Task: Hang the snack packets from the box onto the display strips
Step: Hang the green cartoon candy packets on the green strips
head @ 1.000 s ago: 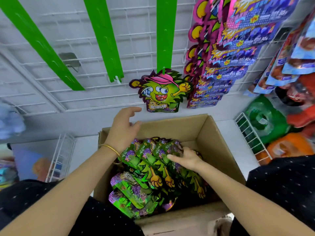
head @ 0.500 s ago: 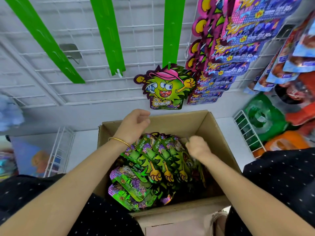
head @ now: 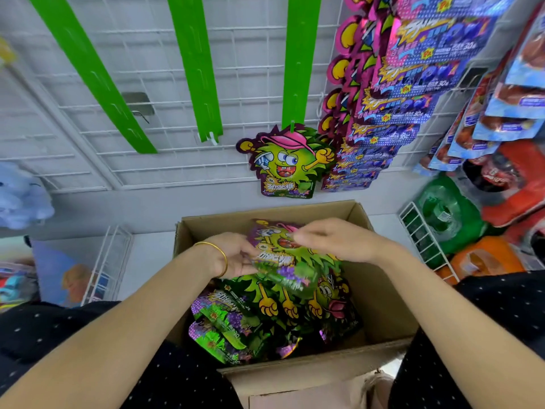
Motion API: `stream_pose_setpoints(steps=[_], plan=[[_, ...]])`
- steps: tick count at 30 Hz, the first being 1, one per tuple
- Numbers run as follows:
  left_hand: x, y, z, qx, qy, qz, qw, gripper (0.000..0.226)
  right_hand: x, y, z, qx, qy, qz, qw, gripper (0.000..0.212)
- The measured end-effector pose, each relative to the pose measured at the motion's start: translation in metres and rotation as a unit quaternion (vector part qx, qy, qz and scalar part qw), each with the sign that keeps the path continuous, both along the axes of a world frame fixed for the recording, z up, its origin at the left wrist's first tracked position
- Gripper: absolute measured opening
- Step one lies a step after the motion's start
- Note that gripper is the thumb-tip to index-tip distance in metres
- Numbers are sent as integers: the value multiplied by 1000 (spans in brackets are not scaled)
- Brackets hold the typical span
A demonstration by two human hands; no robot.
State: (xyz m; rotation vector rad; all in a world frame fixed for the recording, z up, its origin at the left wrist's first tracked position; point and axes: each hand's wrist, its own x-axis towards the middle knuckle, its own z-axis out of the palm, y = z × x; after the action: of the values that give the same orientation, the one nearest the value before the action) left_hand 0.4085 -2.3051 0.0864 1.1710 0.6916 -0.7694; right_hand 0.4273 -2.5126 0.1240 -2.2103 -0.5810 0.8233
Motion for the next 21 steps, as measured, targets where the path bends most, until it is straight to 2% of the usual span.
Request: stream_pose_setpoints(steps=[2, 4, 5, 7, 9, 11, 12, 14, 17, 19, 21], plan=[[-5, 5, 0, 24, -26, -81, 996, 23, 14, -11, -17, -28, -74, -123, 989, 40], [-8, 7, 0, 38, -55, -133, 989, 27, 24, -18, -38, -62, -84, -198, 975, 45], [-9, 8, -1, 40, -73, -145, 986, 30, 27, -21, -50, -50, -45, -231, 971, 47], [-8, 10, -6, 40, -108, -150, 982, 33, 30, -27, -64, 46, 64, -297, 952, 39], [-6, 13, -10, 55, -142, -145, 978, 34, 31, -33, -61, 159, 159, -351, 909, 22], [-2, 15, -9, 103, -196, -159, 962, 35, 37, -38, -48, 210, 173, -367, 889, 13], [2, 16, -3, 134, -228, -172, 949, 36, 42, -39, -38, 224, 151, -360, 893, 11], [14, 16, 16, 205, -295, -179, 916, 37, 52, -38, -12, 229, 49, -317, 919, 15], [52, 10, 56, 331, -411, -70, 847, 42, 67, -29, 31, 170, -151, -214, 950, 17], [82, -1, 84, 371, -478, -8, 796, 43, 79, -21, 50, 119, -258, -141, 948, 5], [111, -16, 105, 378, -525, 27, 762, 43, 94, -11, 58, 59, -328, -98, 938, 14]])
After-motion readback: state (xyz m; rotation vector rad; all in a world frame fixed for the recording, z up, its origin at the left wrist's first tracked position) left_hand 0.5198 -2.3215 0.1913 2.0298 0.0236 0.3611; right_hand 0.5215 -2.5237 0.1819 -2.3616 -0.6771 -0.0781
